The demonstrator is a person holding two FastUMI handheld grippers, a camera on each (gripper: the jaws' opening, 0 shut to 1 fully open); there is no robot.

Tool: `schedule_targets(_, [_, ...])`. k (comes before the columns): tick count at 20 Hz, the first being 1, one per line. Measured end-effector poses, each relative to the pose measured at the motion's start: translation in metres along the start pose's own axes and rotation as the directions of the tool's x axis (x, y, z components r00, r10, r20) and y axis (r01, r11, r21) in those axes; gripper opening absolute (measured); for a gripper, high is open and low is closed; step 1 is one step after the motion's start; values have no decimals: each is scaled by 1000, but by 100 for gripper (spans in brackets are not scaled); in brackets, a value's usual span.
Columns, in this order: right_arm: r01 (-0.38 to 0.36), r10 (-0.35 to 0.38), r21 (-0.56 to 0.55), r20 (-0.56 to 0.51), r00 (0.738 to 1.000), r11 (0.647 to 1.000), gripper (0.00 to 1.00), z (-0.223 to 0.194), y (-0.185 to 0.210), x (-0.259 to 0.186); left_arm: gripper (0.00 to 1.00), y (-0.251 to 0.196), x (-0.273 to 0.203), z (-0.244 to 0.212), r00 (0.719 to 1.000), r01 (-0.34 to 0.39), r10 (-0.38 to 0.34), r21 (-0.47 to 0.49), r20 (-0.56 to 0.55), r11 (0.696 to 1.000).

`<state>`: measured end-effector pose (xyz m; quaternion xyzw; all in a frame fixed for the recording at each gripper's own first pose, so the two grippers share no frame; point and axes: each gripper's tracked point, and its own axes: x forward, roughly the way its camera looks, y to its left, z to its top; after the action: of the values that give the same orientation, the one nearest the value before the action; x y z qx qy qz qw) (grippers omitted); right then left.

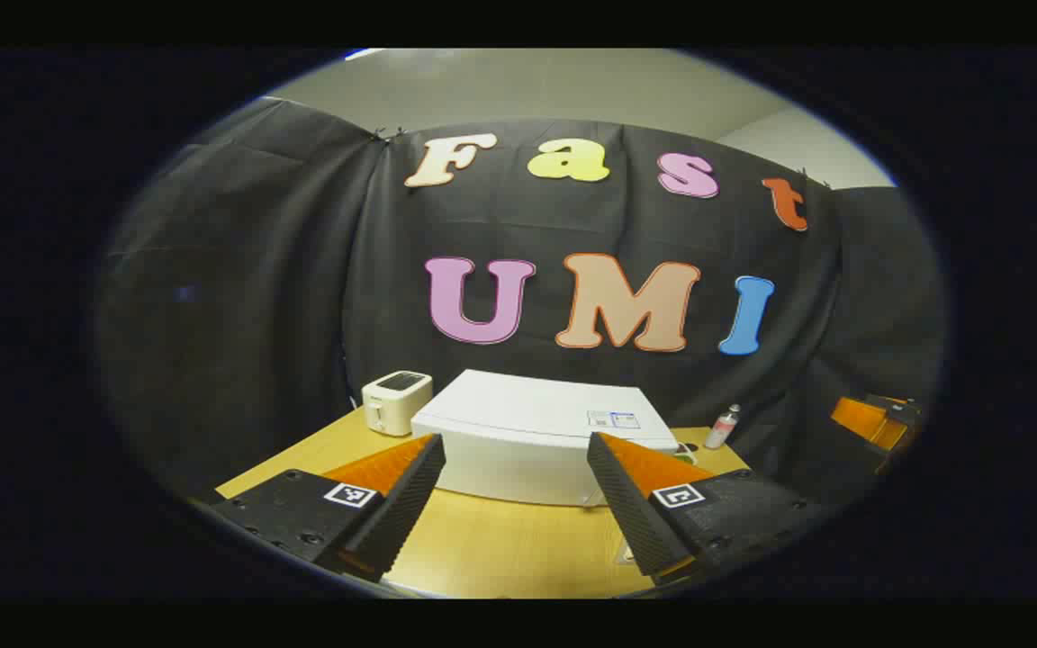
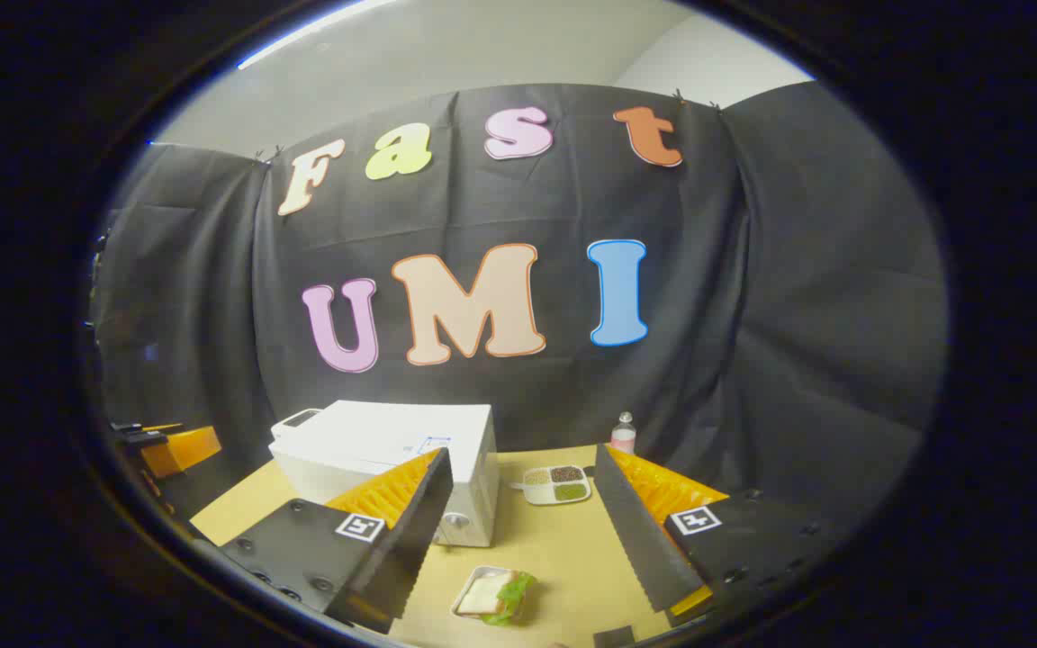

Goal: Open the microwave oven with the left hand, put the food in, and close the microwave oven.

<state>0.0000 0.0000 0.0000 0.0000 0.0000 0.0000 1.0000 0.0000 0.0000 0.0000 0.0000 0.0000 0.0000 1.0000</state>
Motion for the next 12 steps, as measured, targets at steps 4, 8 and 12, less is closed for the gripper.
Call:
schedule_targets(4, [1, -1, 21, -13, 1000, 1000, 91, -4, -1, -3, 99, -3, -1, -5, 1000, 1, -1, 15, -10, 1000])
schedule_targets(8, [12, -11, 36, -12, 1000, 999, 91, -2, -5, -6, 96, -2, -2, -5, 1000, 3, -2, 32, -10, 999])
schedule_targets(12, [25, -25, 37, -18, 1000, 999, 91, -4, -8, -8, 96, 3, -3, -7, 1000, -2, 2, 44, -17, 999])
